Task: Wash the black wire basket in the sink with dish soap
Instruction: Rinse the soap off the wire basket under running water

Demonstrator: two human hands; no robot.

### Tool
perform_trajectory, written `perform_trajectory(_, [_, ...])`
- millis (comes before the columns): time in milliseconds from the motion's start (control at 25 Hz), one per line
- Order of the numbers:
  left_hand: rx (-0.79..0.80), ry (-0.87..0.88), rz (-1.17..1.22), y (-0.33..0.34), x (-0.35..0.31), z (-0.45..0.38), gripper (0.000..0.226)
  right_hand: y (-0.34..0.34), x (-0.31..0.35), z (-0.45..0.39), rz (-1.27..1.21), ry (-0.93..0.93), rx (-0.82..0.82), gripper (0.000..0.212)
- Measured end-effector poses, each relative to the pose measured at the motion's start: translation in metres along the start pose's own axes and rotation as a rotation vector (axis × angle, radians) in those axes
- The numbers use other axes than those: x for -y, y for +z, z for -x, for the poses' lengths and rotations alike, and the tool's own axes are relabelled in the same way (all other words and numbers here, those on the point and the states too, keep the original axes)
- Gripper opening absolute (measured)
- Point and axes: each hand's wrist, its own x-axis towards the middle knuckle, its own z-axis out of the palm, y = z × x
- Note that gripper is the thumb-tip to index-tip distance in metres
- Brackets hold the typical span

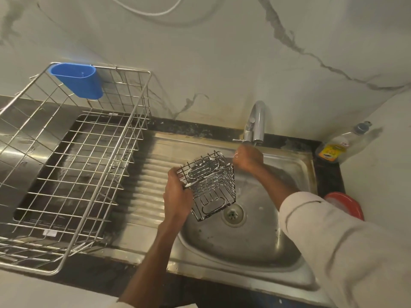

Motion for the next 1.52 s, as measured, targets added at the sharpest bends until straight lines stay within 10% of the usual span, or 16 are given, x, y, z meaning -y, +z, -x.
perform_trajectory(160, [0.031,-0.014,0.038,0.008,-0.002,-0.002,0.072,-0.009,-0.022,-0.010,-0.210,0.086,0.283,0.008])
perform_trajectory(400, [0.040,0.012,0.013,0.016,-0.006,-0.001,0.070,-0.031,-0.016,-0.003,-1.522,0.752,0.426,0.034])
perform_trajectory(520, [0.046,0.019,0.029,0.019,-0.003,-0.002,0.069,-0.021,-0.005,-0.001,-1.891,0.782,0.383,0.053])
perform_trajectory(800, [0.135,0.046,0.068,0.023,0.000,-0.018,0.074,-0.028,-0.019,0.039,-0.848,0.200,0.369,0.033])
perform_trajectory(960, [0.216,0.056,0.164,0.040,-0.014,-0.041,0.076,-0.045,-0.052,0.068,-0.898,0.019,0.552,0.050])
perform_trajectory(1520, [0.468,0.084,0.241,0.119,-0.092,-0.081,0.033,-0.039,-0.102,0.090,-0.813,0.370,0.156,0.050])
